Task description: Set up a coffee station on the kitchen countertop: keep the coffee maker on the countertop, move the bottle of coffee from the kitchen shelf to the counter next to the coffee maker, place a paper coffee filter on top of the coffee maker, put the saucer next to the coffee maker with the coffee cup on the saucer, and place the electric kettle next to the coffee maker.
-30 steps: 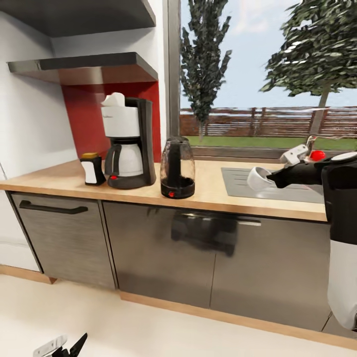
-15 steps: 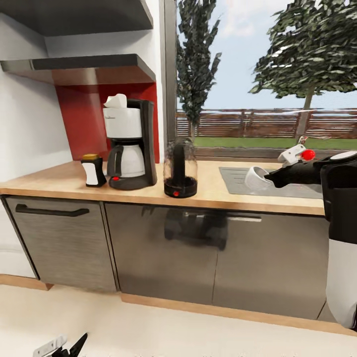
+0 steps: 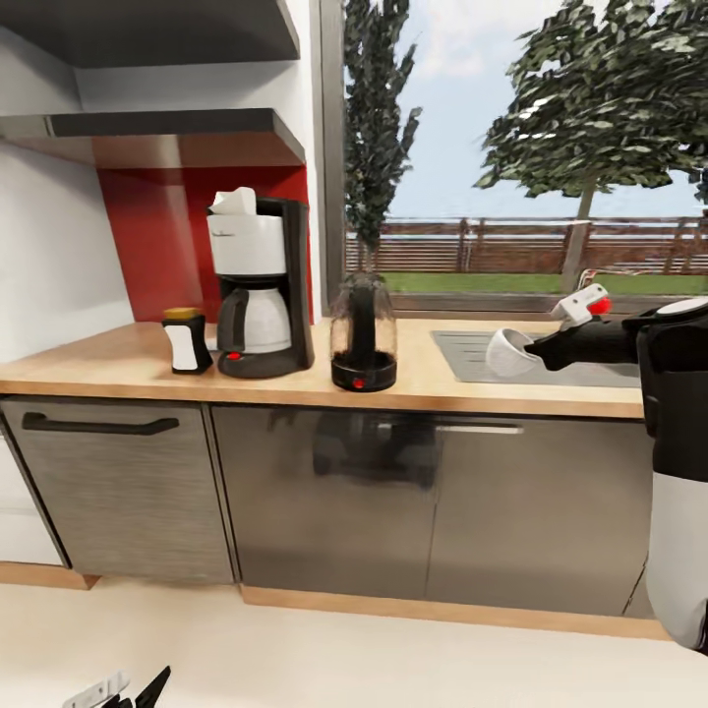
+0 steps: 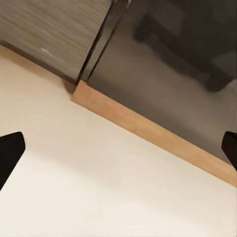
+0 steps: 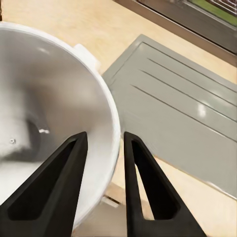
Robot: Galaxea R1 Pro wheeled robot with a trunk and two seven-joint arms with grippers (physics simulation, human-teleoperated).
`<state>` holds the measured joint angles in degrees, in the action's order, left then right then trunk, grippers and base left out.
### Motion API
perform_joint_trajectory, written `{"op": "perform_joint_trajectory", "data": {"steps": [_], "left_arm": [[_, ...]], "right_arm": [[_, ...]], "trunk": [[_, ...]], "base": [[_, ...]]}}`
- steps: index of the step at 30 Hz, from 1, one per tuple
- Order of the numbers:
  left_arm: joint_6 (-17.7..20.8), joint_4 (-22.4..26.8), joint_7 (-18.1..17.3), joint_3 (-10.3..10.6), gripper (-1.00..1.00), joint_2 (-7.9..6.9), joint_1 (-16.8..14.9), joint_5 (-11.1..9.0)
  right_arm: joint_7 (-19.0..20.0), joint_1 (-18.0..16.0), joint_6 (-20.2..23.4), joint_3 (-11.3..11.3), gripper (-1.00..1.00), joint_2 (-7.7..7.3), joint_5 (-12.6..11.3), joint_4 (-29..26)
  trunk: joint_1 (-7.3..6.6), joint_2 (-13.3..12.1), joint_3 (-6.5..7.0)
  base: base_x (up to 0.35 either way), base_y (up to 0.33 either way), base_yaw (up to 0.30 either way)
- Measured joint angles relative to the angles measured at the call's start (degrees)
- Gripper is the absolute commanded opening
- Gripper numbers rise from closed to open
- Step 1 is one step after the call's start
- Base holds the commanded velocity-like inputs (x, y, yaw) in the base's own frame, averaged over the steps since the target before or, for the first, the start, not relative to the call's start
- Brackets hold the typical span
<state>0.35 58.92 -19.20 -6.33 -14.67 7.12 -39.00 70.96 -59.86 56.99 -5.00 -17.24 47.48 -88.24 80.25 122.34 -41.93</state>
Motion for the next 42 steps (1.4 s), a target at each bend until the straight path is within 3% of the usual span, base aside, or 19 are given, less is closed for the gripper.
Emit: {"op": "perform_joint_trajectory", "data": {"steps": [9,42], "left_arm": [[-0.1,0.0,-0.1,0.0,1.00,0.00,0.0,0.0],[-0.1,-0.1,-0.2,0.0,1.00,-0.08,0.0,0.0]], "right_arm": [[0.0,-0.1,0.0,0.0,-1.00,-0.01,0.0,0.0],[0.0,-0.5,0.0,0.0,-1.00,0.00,0.0,0.0]], "trunk": [[0.00,0.0,0.00],[0.01,0.0,0.93]], "base": [[0.000,0.279,-0.008],[-0.009,0.142,-0.124]]}}
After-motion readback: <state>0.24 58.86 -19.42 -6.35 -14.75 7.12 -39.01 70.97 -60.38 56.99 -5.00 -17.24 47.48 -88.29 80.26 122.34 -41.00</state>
